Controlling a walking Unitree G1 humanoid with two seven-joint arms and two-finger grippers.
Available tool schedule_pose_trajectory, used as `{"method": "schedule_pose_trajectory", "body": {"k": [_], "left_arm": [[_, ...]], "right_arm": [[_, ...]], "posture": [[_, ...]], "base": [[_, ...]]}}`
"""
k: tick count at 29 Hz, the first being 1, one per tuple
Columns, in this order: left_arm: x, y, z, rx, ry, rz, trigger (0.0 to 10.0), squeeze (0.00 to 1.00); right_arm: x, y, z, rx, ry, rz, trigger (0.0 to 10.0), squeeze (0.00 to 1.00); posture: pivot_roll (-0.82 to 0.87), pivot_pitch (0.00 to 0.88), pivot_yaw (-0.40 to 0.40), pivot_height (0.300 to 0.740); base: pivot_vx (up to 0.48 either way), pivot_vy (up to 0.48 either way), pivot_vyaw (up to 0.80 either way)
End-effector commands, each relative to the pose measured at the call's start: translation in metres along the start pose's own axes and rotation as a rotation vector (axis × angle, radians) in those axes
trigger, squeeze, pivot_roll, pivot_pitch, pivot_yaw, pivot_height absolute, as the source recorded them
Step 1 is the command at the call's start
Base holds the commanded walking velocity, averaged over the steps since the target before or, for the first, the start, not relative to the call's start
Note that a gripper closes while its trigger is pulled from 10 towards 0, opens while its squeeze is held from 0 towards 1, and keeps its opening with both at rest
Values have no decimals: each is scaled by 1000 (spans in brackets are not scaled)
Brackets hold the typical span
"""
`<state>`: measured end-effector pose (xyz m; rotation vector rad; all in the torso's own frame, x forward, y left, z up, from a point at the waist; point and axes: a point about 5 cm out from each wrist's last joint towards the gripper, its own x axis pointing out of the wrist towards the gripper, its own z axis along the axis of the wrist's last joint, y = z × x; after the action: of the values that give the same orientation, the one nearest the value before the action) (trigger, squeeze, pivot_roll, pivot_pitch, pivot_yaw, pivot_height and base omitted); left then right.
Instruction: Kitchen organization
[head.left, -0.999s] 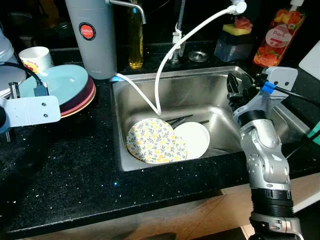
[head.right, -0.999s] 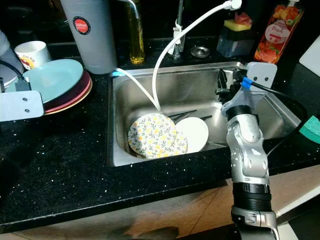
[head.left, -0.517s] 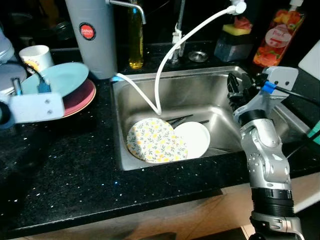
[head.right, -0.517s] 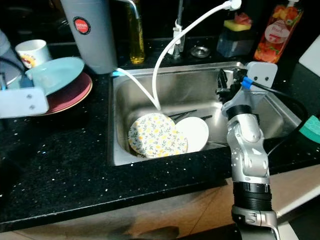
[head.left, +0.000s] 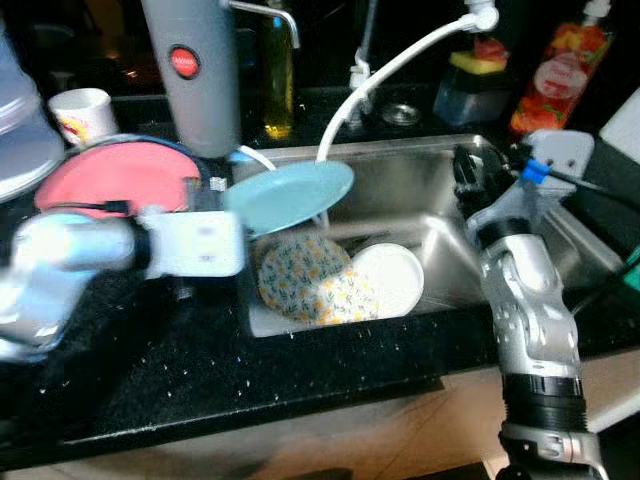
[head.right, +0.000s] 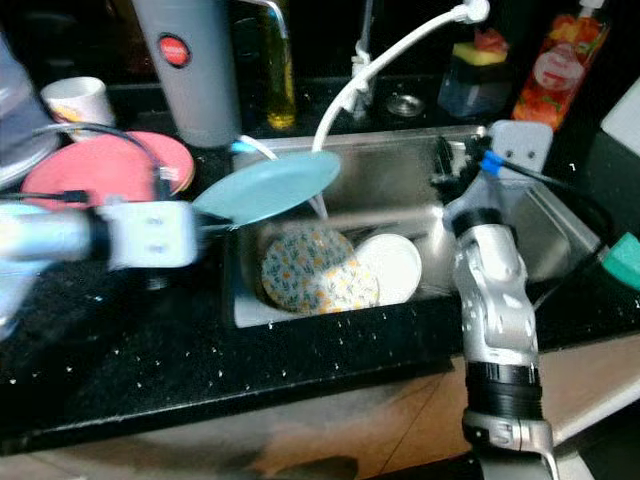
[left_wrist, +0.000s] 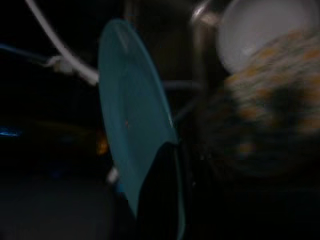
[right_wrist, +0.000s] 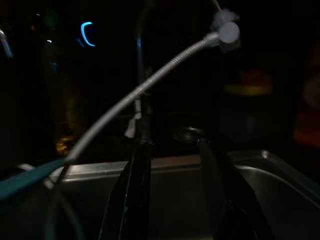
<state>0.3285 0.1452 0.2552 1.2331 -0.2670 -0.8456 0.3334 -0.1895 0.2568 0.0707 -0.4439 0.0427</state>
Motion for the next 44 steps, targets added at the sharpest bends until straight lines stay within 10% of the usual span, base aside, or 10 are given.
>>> {"method": "schedule_pose_trajectory", "body": {"k": [1, 2, 7, 8, 10, 17, 21, 27, 35, 44], "left_arm": [[16, -3, -7, 42, 51, 58, 10000, 224], [20, -1, -6, 24, 42, 76, 10000, 925], [24, 17, 14, -142, -124, 215, 10000, 1000], [22, 25, 22, -203, -196, 270, 10000, 235], [20, 35, 28, -276, -280, 336, 10000, 0], [9, 22, 45, -378, -426, 205, 10000, 0], [0, 36, 29, -745, -442, 330, 10000, 0], [22, 10, -13, -1221, -101, 467, 10000, 0], [44, -11, -32, -1372, 71, 464, 10000, 0], [71, -54, 23, -1384, -32, -113, 10000, 0]], "right_arm": [[0, -3, -1, -4, 2, -9, 10000, 129], [0, -4, 0, -6, 0, -12, 10000, 129], [-3, -9, 1, -14, 1, -27, 10000, 129], [-4, -10, 0, -15, 5, -30, 10000, 133], [-6, -9, -1, -14, 9, -30, 10000, 129], [-5, -5, -5, -1, 18, -20, 10000, 125], [-5, -4, -5, 4, 18, -17, 10000, 125], [-7, -4, -6, 3, 23, -19, 10000, 129], [-5, -4, -7, 3, 25, -15, 10000, 125], [-3, -4, -3, -3, 16, -16, 10000, 129]], "posture": [[4, 30, -23, 740], [-1, 30, -19, 740], [-9, 34, -19, 740], [-10, 42, -19, 740], [-10, 42, -19, 740], [10, 54, -23, 740], [14, 64, -21, 740], [10, 67, -22, 740], [10, 61, -32, 740], [9, 57, -34, 740]], "base": [[0, 0, 0], [0, 0, 0], [0, 0, 0], [0, 0, 0], [0, 0, 0], [0, 0, 0], [0, 0, 0], [0, 0, 0], [0, 0, 0], [0, 0, 0]]}}
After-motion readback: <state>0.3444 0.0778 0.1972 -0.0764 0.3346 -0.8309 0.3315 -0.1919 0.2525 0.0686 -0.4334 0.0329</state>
